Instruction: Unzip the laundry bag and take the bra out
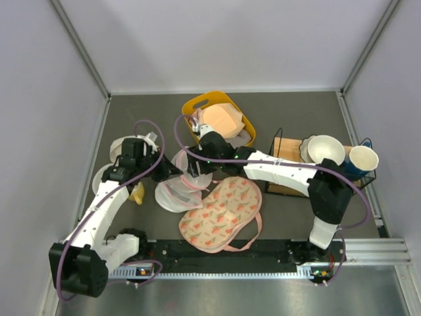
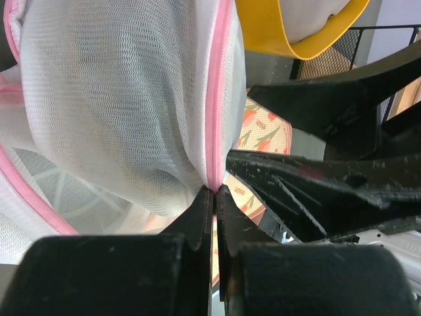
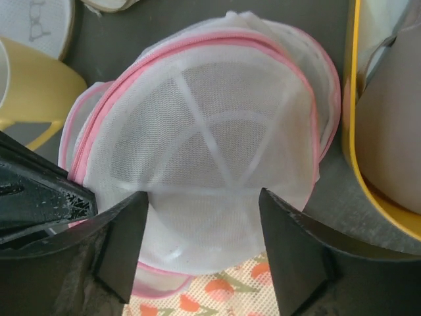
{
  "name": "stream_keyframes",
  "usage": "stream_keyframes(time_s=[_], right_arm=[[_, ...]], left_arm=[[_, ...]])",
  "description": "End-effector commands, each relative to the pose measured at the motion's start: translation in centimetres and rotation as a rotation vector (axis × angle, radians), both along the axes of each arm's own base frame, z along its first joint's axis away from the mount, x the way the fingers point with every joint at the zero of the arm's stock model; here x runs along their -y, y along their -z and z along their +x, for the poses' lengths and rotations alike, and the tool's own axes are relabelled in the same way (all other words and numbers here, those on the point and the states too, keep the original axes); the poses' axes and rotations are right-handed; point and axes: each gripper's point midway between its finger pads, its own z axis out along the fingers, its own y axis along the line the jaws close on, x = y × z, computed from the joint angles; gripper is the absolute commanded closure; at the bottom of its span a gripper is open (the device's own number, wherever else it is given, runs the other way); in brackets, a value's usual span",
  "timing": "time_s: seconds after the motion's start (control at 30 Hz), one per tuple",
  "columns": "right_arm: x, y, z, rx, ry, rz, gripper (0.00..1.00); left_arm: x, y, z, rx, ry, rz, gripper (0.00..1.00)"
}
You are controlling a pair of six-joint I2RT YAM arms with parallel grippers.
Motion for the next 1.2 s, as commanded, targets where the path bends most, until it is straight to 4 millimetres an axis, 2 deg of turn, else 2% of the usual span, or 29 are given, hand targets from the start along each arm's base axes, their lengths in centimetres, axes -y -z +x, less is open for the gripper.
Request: stream_keyframes(time_s=[0.0,0.03,0.07,0.13,0.17,0.23,0.4,0.43,0.47,0.53,0.57,0.63,0.77,0.87,0.9,0.97,1.03,1.07,1.17], right_arm=[[-0.1,-1.6,1.4,0.059,0.054,0.007,0.41],[0.0,-1.7,1.5,0.065,0.062,0.008,0.49],[0.2,-1.9,1.5,0.069,0.065,0.011,0.64],[0.3,-2.3,1.5,0.08,0.072,0.022,0.76],[0.5,-2.7,1.4,0.084,0.071,0.031,0.86],[0.6,-3.1,1.3,0.09,0.073,0.05,1.0],[0.9,-3.9,0.7,0.099,0.056,0.082,1.0],[0.8,-4.0,0.6,0.099,0.05,0.09,1.0],[0.9,-3.8,0.4,0.099,0.048,0.093,1.0],[1.2,-4.5,0.1,0.107,0.042,0.11,1.0],[1.3,-4.3,-0.1,0.106,0.04,0.113,1.0],[2.0,-4.6,-0.7,0.108,0.033,0.132,1.0],[2.7,-6.1,-1.8,0.138,0.012,0.217,1.0],[3.4,-6.9,-2.5,0.147,0.015,0.245,1.0],[3.6,-7.1,-2.6,0.147,0.015,0.253,1.0],[3.7,-7.2,-2.9,0.144,0.004,0.263,1.0],[3.9,-7.2,-3.2,0.139,0.002,0.266,1.0],[3.9,-7.6,-3.3,0.142,-0.001,0.273,1.0],[4.1,-7.7,-3.3,0.149,-0.002,0.27,1.0]], left_arm=[[0.6,-1.1,-0.1,0.06,0.046,-0.031,1.0],[0.6,-1.3,-0.2,0.068,0.046,-0.033,1.0],[0.5,-1.5,-0.1,0.078,0.045,-0.033,1.0],[0.5,-2.1,-0.1,0.105,0.041,-0.038,1.0],[0.5,-2.2,0.0,0.11,0.04,-0.039,1.0],[0.7,-2.9,0.0,0.124,0.048,-0.049,1.0],[0.6,-4.9,0.2,0.183,0.042,-0.051,0.99],[0.4,-5.3,0.4,0.198,0.031,-0.04,0.95],[0.2,-5.4,0.3,0.197,0.03,-0.028,0.81],[0.1,-6.3,0.5,0.217,0.025,-0.017,0.64],[-0.2,-6.3,0.6,0.218,0.017,0.0,0.41],[-0.5,-6.9,1.0,0.239,0.003,0.018,0.29],[-1.0,-7.4,1.9,0.278,-0.029,0.04,0.27],[-1.2,-7.0,2.9,0.258,-0.044,0.056,0.28],[-0.9,-6.5,3.3,0.232,-0.032,0.051,0.3],[-0.4,-7.1,4.0,0.24,-0.014,0.031,0.3],[-0.1,-6.4,4.8,0.221,0.0,0.042,0.3],[0.0,-6.8,5.1,0.223,0.006,0.045,0.3],[0.4,-5.7,5.9,0.192,0.032,0.101,0.31]])
